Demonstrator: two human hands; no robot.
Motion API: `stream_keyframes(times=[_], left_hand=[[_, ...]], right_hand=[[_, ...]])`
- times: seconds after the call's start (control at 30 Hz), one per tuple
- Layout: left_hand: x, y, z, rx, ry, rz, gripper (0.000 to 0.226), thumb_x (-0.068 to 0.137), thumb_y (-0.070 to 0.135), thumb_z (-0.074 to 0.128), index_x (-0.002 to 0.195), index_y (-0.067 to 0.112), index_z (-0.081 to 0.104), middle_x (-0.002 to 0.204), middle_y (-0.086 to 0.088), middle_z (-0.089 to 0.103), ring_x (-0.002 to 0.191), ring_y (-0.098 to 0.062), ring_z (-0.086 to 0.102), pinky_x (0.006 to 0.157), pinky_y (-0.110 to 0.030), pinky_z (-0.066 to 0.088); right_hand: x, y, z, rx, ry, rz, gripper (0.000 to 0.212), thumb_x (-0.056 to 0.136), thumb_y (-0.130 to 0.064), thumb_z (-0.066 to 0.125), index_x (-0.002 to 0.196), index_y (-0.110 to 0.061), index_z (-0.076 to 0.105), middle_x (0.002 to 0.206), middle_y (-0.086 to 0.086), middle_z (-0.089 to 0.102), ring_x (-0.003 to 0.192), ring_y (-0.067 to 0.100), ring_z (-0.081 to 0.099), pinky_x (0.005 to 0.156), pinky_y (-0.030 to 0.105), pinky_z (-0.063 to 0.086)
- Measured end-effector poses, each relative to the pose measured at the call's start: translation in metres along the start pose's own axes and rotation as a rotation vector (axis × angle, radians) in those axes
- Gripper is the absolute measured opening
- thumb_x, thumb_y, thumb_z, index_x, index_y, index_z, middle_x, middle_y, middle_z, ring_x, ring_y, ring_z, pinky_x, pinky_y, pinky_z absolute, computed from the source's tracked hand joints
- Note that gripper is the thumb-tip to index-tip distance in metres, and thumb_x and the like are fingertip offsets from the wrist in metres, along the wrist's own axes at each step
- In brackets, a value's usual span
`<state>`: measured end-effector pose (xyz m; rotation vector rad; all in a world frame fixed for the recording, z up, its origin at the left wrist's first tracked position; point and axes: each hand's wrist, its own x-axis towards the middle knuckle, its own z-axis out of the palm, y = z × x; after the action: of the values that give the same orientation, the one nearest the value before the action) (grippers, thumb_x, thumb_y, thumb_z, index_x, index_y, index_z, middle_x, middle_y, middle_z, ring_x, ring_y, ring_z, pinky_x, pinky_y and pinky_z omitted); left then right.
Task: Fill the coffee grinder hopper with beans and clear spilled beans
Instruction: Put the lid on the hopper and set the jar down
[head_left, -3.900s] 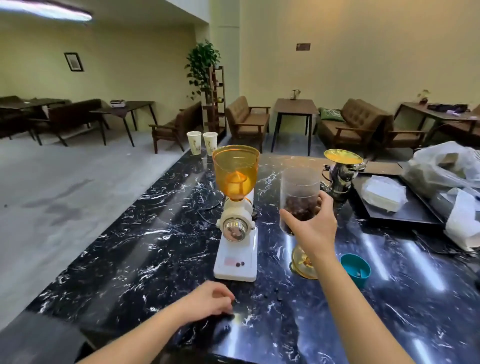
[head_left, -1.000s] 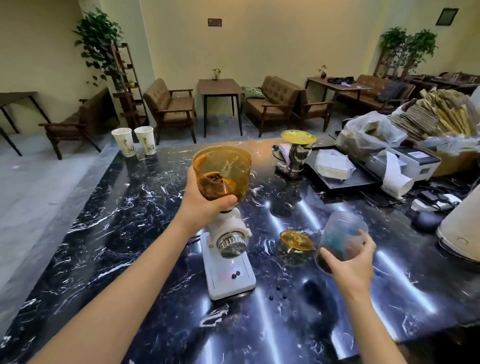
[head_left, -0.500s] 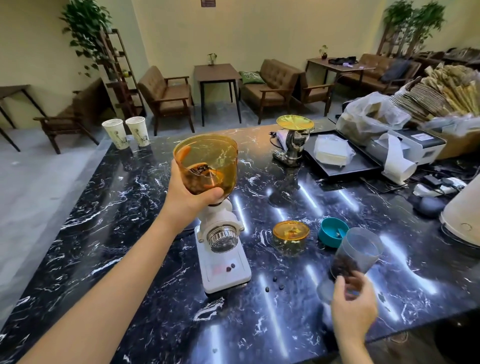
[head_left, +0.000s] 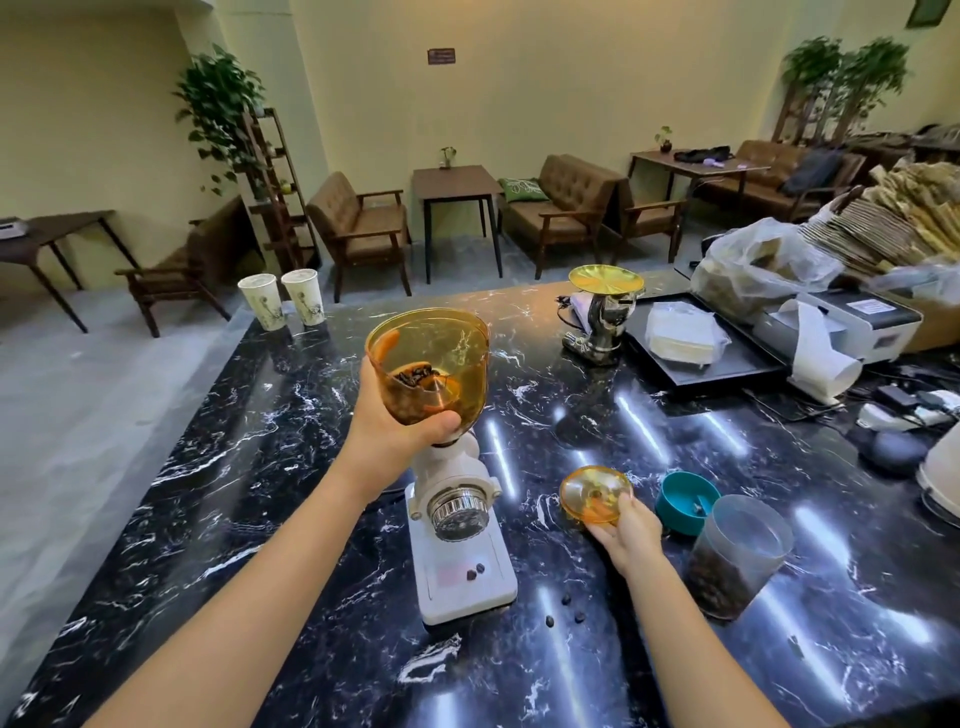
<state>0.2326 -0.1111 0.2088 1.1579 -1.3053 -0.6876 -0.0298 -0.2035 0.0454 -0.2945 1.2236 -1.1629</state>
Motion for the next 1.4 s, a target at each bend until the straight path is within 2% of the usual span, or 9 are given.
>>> stream_keyframes(times=[0.2, 0.3, 0.4, 0.5, 0.6, 0.8, 0.97, 1.23, 1.4], left_hand=[[0.001, 0.001, 0.001, -0.004, 0.014, -0.001, 0.088, 0.051, 0.033, 0.085, 0.123, 0.045, 0.036, 0.124, 0.008, 0.054, 0.110, -0.001, 0.057, 0.084, -0.013, 0.050], [0.002, -0.001, 0.001, -0.006, 0.001, -0.012, 0.091, 0.052, 0.034, 0.087, 0.126, 0.047, 0.035, 0.126, 0.007, 0.054, 0.115, -0.006, 0.055, 0.091, -0.021, 0.050], [0.002, -0.002, -0.001, 0.001, 0.011, -0.013, 0.091, 0.051, 0.036, 0.089, 0.123, 0.051, 0.037, 0.125, 0.011, 0.054, 0.113, -0.003, 0.056, 0.087, -0.020, 0.050], [0.003, -0.003, 0.001, -0.020, 0.026, -0.008, 0.094, 0.051, 0.030, 0.089, 0.126, 0.049, 0.036, 0.126, 0.006, 0.055, 0.113, -0.006, 0.058, 0.086, -0.022, 0.051], [0.002, -0.002, 0.004, -0.025, 0.043, -0.016, 0.092, 0.049, 0.026, 0.087, 0.120, 0.053, 0.035, 0.121, 0.006, 0.057, 0.106, 0.001, 0.060, 0.078, -0.012, 0.050], [0.001, 0.003, 0.004, -0.078, 0.017, -0.006, 0.090, 0.051, 0.016, 0.085, 0.121, 0.042, 0.035, 0.117, 0.003, 0.056, 0.101, 0.001, 0.062, 0.078, -0.017, 0.053], [-0.001, 0.006, 0.003, -0.090, 0.002, -0.013, 0.088, 0.048, 0.030, 0.086, 0.119, 0.044, 0.036, 0.119, 0.004, 0.056, 0.104, -0.005, 0.061, 0.079, -0.021, 0.053], [-0.002, 0.007, 0.000, -0.074, -0.019, 0.008, 0.092, 0.058, 0.020, 0.088, 0.126, 0.043, 0.031, 0.120, 0.009, 0.054, 0.104, 0.002, 0.059, 0.076, -0.013, 0.051], [-0.001, 0.003, -0.003, -0.042, -0.016, 0.017, 0.097, 0.055, 0.026, 0.087, 0.130, 0.039, 0.027, 0.120, 0.017, 0.049, 0.107, 0.004, 0.053, 0.082, -0.015, 0.048]], right_hand=[[-0.066, -0.050, 0.057, 0.049, -0.252, -0.327, 0.035, 0.099, -0.014, 0.043, 0.133, -0.009, 0.049, 0.110, 0.013, 0.067, 0.088, 0.026, 0.068, 0.077, 0.037, 0.058], [-0.136, -0.093, 0.103, -0.195, -0.481, -0.958, 0.028, 0.095, -0.012, 0.052, 0.119, -0.020, 0.064, 0.113, 0.002, 0.071, 0.103, 0.014, 0.067, 0.085, 0.024, 0.055], [-0.185, -0.113, 0.133, -0.680, -0.536, -1.673, 0.037, 0.088, -0.003, 0.055, 0.125, -0.005, 0.058, 0.123, 0.011, 0.064, 0.114, 0.012, 0.059, 0.099, 0.018, 0.043], [-0.210, -0.107, 0.149, -1.088, -0.567, -1.994, 0.041, 0.075, 0.002, 0.063, 0.116, 0.000, 0.063, 0.113, 0.024, 0.066, 0.100, 0.030, 0.065, 0.093, 0.026, 0.049], [-0.213, -0.102, 0.150, -1.341, -0.598, -1.989, 0.043, 0.070, 0.003, 0.072, 0.113, -0.002, 0.066, 0.112, 0.026, 0.066, 0.101, 0.043, 0.064, 0.081, 0.051, 0.056], [-0.220, -0.111, 0.152, -1.381, -0.619, -1.915, 0.027, 0.084, -0.026, 0.062, 0.105, -0.011, 0.070, 0.107, 0.013, 0.069, 0.094, 0.035, 0.065, 0.076, 0.044, 0.054], [-0.225, -0.110, 0.161, -1.481, -0.530, -1.936, 0.036, 0.078, -0.044, 0.063, 0.094, -0.013, 0.073, 0.094, 0.007, 0.070, 0.088, 0.031, 0.064, 0.077, 0.039, 0.043], [-0.228, -0.105, 0.169, -1.508, -0.537, -1.808, 0.041, 0.075, -0.050, 0.067, 0.097, -0.016, 0.071, 0.093, 0.004, 0.065, 0.089, 0.026, 0.058, 0.083, 0.040, 0.042], [-0.225, -0.116, 0.157, -1.169, -0.514, -1.723, 0.036, 0.082, -0.038, 0.065, 0.107, -0.013, 0.067, 0.095, 0.006, 0.067, 0.084, 0.019, 0.060, 0.077, 0.031, 0.046]])
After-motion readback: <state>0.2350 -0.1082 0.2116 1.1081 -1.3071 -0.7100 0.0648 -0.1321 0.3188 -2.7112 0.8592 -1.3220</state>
